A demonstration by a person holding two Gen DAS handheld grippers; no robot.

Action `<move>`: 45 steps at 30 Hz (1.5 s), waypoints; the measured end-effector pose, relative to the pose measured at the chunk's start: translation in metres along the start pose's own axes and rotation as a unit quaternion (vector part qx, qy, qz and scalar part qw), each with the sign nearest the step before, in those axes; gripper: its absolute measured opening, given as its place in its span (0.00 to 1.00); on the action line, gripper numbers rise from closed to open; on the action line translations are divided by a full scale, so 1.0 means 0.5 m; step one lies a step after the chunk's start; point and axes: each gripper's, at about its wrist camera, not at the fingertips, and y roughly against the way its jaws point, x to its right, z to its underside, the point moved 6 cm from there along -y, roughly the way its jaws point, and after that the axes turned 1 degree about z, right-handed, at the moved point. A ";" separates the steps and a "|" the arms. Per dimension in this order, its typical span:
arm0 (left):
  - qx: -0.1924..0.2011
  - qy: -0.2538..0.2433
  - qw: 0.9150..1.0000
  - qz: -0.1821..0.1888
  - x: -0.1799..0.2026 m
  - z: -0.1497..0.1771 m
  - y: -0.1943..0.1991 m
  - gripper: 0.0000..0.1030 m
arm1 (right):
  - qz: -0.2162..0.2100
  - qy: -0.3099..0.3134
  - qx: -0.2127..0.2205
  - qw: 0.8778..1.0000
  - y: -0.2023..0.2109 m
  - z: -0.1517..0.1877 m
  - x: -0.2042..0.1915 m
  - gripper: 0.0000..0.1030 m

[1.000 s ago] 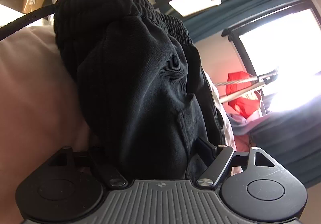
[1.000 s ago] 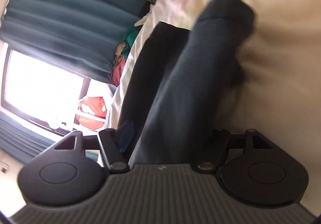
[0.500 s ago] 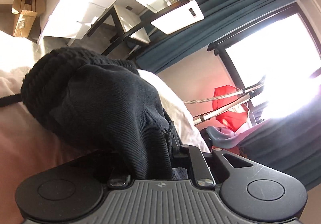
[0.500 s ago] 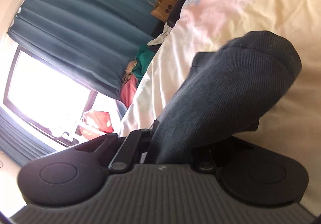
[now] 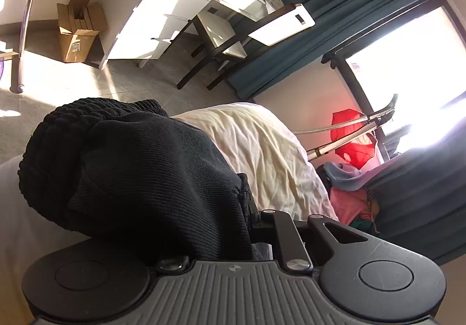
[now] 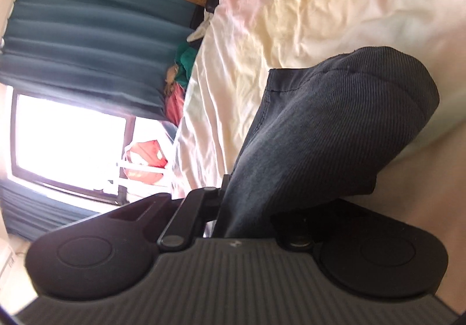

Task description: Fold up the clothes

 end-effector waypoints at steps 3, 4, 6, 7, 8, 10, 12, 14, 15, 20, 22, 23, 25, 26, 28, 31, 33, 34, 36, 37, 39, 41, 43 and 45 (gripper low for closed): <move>-0.016 0.002 1.000 -0.022 -0.069 0.025 0.024 0.15 | 0.026 0.007 -0.026 0.999 0.016 0.007 0.022 0.12; -0.023 0.005 0.999 -0.028 -0.092 0.037 0.021 0.15 | 0.034 0.004 -0.033 0.999 0.020 0.013 0.036 0.12; -0.030 0.009 0.999 -0.033 -0.132 0.061 0.016 0.16 | 0.042 -0.010 -0.043 0.998 0.022 0.020 0.063 0.13; -0.030 0.008 0.999 -0.033 -0.147 0.071 0.014 0.16 | 0.041 -0.017 -0.045 0.998 0.022 0.022 0.071 0.13; -0.027 0.001 0.999 -0.032 -0.156 0.079 0.013 0.18 | 0.039 -0.025 -0.046 0.998 0.021 0.023 0.079 0.13; -0.023 -0.017 0.999 -0.031 -0.164 0.089 0.014 0.22 | 0.040 -0.018 -0.045 0.998 0.022 0.026 0.081 0.13; -0.027 -0.023 0.999 -0.030 -0.167 0.095 0.024 0.28 | 0.040 -0.011 -0.043 0.998 0.025 0.028 0.080 0.13; -0.036 -0.030 0.998 -0.032 -0.168 0.097 0.035 0.31 | 0.038 -0.010 -0.041 0.998 0.028 0.029 0.080 0.13; -0.043 -0.037 0.998 -0.035 -0.167 0.097 0.041 0.36 | 0.037 -0.010 -0.040 0.998 0.028 0.028 0.080 0.13; -0.057 -0.098 0.992 -0.056 -0.155 0.106 0.095 0.61 | 0.035 -0.009 -0.037 0.999 0.027 0.023 0.077 0.13; -0.055 -0.125 0.989 -0.062 -0.149 0.112 0.121 0.66 | 0.034 -0.007 -0.035 0.999 0.028 0.022 0.074 0.13; -0.050 -0.138 0.987 -0.064 -0.146 0.114 0.135 0.69 | 0.033 -0.005 -0.033 0.999 0.029 0.021 0.071 0.13; -0.041 -0.165 0.983 -0.066 -0.134 0.118 0.160 0.71 | 0.027 -0.006 -0.028 0.999 0.031 0.020 0.065 0.13; -0.035 -0.181 0.981 -0.066 -0.124 0.120 0.171 0.72 | 0.023 -0.006 -0.026 0.999 0.032 0.019 0.062 0.13; -0.022 -0.209 0.975 -0.066 -0.106 0.126 0.190 0.73 | 0.017 -0.002 -0.019 1.000 0.035 0.017 0.053 0.13; -0.005 -0.240 0.969 -0.063 -0.072 0.137 0.197 0.76 | 0.007 0.013 -0.005 1.000 0.041 0.015 0.036 0.13; 0.005 -0.259 0.964 -0.069 -0.052 0.151 0.190 0.77 | -0.002 0.023 0.005 1.000 0.046 0.013 0.025 0.13; 0.009 -0.268 0.961 -0.073 -0.043 0.159 0.185 0.77 | -0.007 0.026 0.009 1.000 0.048 0.013 0.019 0.13; 0.020 -0.291 0.953 -0.084 -0.025 0.178 0.175 0.78 | -0.014 0.030 0.016 0.999 0.053 0.014 0.011 0.13; 0.026 -0.302 0.948 -0.091 -0.018 0.188 0.169 0.78 | -0.017 0.031 0.018 0.999 0.054 0.014 0.008 0.13; 0.036 -0.325 0.939 -0.106 -0.011 0.203 0.158 0.79 | -0.016 0.034 0.019 0.999 0.055 0.013 0.006 0.13; 0.041 -0.333 0.935 -0.116 -0.014 0.209 0.154 0.79 | -0.014 0.030 0.018 0.999 0.053 0.011 0.011 0.13; 0.041 -0.330 0.936 -0.119 -0.023 0.207 0.154 0.79 | -0.014 0.022 0.017 1.000 0.051 0.009 0.017 0.13; 0.041 -0.320 0.939 -0.119 -0.035 0.201 0.160 0.79 | -0.013 0.014 0.018 1.000 0.047 0.010 0.022 0.13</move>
